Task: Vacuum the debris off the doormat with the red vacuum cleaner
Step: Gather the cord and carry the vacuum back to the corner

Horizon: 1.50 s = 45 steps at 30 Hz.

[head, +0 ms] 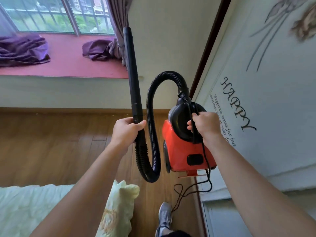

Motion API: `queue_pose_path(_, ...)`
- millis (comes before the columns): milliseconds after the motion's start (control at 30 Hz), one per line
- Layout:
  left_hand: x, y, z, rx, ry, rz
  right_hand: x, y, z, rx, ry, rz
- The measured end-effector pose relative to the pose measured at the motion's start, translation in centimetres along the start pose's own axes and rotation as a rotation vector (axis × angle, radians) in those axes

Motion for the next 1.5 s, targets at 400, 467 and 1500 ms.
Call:
queue_pose_path(400,0.6,4.6,17.7,-0.031,-0.048,0.002,-5.8,5.6,15.6,0.01,0.067,0.008)
queue_pose_path(467,-0.2,5.1,20.3,-0.061,-0.058,0.022,-5.2,6.7,17.6,0.022,0.094,0.007)
queue_pose_path(1500,-31.6,16.4,40.0,-0.077,-0.337,0.24,24.0,21.4,45.3,-0.049,0.425,-0.166)
Point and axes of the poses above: each hand's wrist, its own z-axis towards the middle knuckle, its own y-axis out of the palm, x = y × z, the point moved 7 cm from there along z, towards the middle knuckle, and after that the axes turned 9 degrees about y, right-handed, at the moved point
